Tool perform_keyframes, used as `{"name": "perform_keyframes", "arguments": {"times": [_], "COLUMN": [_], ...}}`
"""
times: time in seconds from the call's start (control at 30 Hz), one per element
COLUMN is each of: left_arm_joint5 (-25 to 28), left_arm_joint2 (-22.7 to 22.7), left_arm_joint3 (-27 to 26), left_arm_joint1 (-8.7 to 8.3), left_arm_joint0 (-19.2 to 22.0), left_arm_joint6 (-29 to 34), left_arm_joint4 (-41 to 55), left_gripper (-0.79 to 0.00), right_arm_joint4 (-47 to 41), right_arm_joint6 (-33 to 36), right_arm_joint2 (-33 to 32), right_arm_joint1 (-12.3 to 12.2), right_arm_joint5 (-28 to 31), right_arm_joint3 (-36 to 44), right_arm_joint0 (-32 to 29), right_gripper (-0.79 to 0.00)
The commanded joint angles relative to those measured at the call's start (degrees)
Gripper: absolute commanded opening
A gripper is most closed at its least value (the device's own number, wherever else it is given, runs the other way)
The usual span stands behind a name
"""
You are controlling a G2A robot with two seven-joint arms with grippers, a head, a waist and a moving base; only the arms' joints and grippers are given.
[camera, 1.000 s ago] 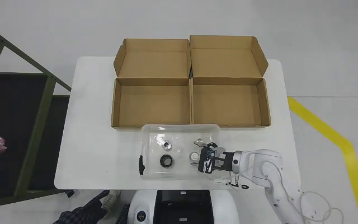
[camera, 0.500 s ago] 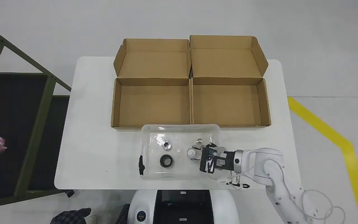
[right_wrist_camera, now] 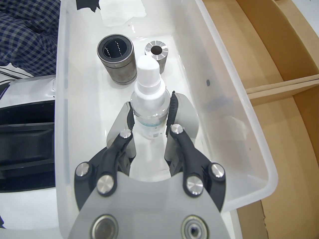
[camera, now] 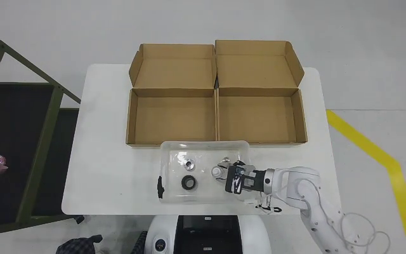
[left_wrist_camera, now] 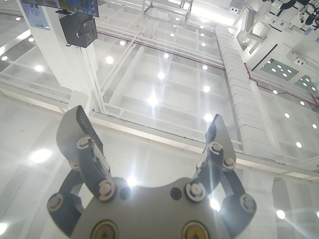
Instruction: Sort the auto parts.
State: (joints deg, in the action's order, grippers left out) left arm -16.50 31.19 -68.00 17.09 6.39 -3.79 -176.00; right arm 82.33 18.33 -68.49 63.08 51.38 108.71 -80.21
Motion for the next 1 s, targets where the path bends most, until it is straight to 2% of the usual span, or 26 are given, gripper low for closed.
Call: {"name": "perform_keyframes", "arguments": {"times": [0.0,0.13,0.33,0.6,0.7,0.77,0.83,0.97], "left_arm_joint5": [0.00,0.00,0.00,0.00,0.00,0.00,0.00,0.00], "left_arm_joint2": [0.00,0.00,0.00,0.00,0.00,0.00,0.00,0.00], "left_arm_joint3": [0.00,0.00,0.00,0.00,0.00,0.00,0.00,0.00], "left_arm_joint1": [0.00,0.00,0.00,0.00,0.00,0.00,0.00,0.00], "left_arm_joint0": [0.00,0.00,0.00,0.00,0.00,0.00,0.00,0.00], "left_arm_joint6": [0.00,0.00,0.00,0.00,0.00,0.00,0.00,0.00], "left_arm_joint4": [0.00,0.00,0.00,0.00,0.00,0.00,0.00,0.00], "left_gripper": [0.000,0.000,0.000,0.000,0.000,0.000,0.000,0.000], "right_arm_joint4": [0.14,0.20,0.38,0.33,0.27,0.27,0.34,0.10], "right_arm_joint6": [0.27,0.67,1.16,1.46,1.50,1.41,1.36,0.86], "right_arm_joint2": [0.25,0.47,0.59,0.97,1.19,1.40,1.59,1.51], "right_arm_joint1": [-0.04,-0.16,-0.45,-0.71,-0.82,-0.88,-0.93,-1.08], "right_arm_joint5": [-0.26,-0.85,-0.76,-1.17,-1.07,-0.94,-0.91,-0.80], "right_arm_joint3": [-0.04,0.07,0.89,0.84,0.91,0.83,0.75,0.91], "right_arm_joint0": [0.09,0.16,0.00,0.16,0.13,0.24,0.38,0.65], "right_gripper": [-0.440,-0.391,-0.422,-0.425,-0.499,-0.686,-0.785,-0.785]}}
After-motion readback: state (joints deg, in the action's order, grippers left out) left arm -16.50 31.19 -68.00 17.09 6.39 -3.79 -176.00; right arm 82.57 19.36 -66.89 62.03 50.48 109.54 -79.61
